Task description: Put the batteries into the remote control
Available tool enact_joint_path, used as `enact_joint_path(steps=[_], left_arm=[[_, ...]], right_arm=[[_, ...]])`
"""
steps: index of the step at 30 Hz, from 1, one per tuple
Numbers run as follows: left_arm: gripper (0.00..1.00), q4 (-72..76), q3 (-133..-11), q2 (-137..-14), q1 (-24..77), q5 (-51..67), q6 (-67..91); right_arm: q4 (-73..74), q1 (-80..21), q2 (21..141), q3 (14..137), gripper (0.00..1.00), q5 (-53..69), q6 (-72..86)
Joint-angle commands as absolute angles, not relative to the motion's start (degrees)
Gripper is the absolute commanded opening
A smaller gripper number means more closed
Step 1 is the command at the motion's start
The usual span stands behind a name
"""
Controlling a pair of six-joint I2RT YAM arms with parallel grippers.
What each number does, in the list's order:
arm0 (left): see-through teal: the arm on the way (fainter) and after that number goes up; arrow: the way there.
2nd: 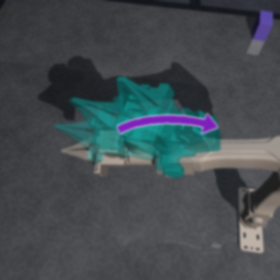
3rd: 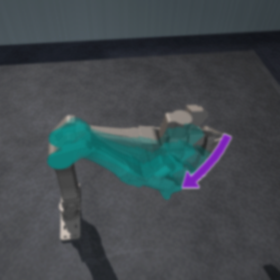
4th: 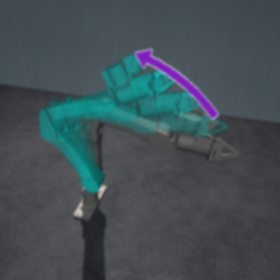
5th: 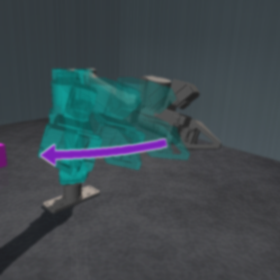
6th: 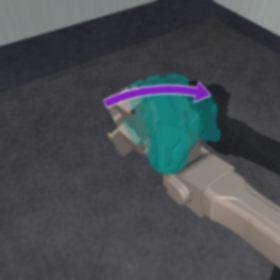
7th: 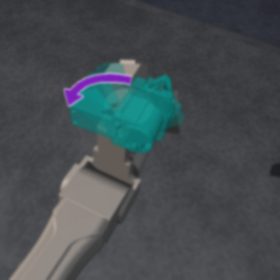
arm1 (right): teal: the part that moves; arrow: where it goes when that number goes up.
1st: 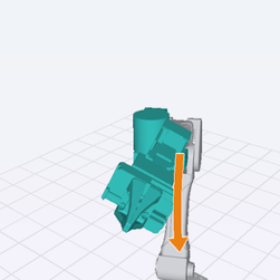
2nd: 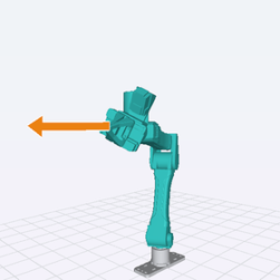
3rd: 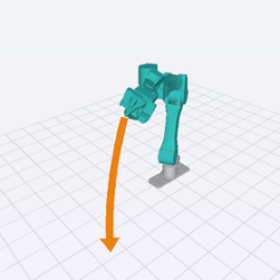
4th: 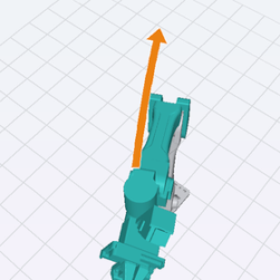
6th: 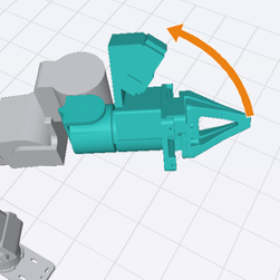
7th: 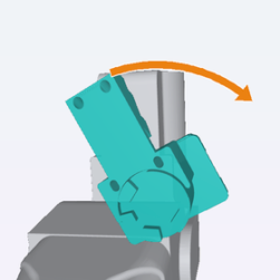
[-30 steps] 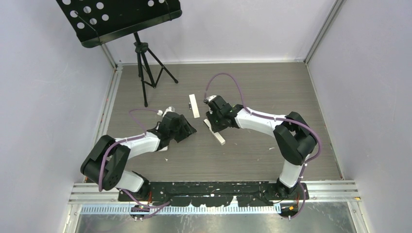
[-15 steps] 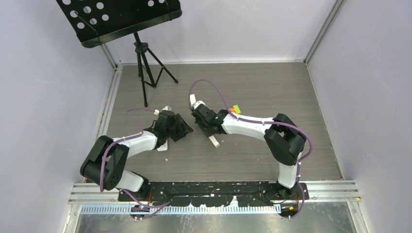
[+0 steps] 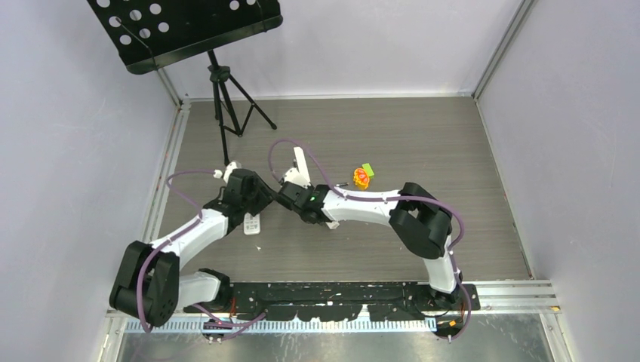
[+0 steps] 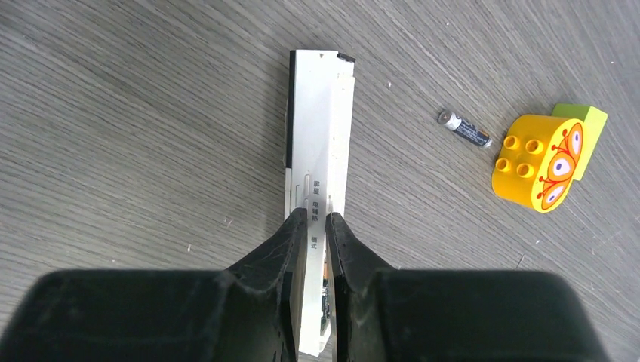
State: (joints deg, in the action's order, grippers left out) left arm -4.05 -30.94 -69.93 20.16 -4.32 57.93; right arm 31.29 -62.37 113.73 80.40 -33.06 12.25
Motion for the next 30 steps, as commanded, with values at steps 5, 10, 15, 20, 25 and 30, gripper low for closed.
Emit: enact_joint_path(steps=[5, 10, 15, 20, 25, 30], left_arm=[[0.51, -10.5, -32.5, -66.0, 16.2, -8.3, 55.5], [0.51, -10.8, -32.9, -65.4, 14.9, -7.2, 54.7], [0.51, -10.7, -33.4, -65.1, 13.8, -5.2, 53.7], [0.53, -11.8, -33.8, -64.4, 12.6, -3.7, 52.7], [0.61, -12.6, -34.2, -62.8, 11.9, -2.4, 51.4], [0.73, -13.2, -35.0, -61.8, 11.9, -0.4, 49.7]], right_arm=[[37.4, -65.2, 115.9, 81.1, 0.19, -31.6, 17.3], [37.3, -65.3, 113.1, 80.7, 0.20, -30.0, 17.9], [37.3, -64.7, 109.5, 82.1, 0.24, -27.4, 19.0], [37.4, -60.3, 108.4, 85.4, 0.45, -25.5, 23.6], [36.1, -54.3, 112.6, 90.6, 0.56, -24.1, 28.7], [34.0, -49.3, 119.6, 97.5, 0.64, -21.3, 33.5]])
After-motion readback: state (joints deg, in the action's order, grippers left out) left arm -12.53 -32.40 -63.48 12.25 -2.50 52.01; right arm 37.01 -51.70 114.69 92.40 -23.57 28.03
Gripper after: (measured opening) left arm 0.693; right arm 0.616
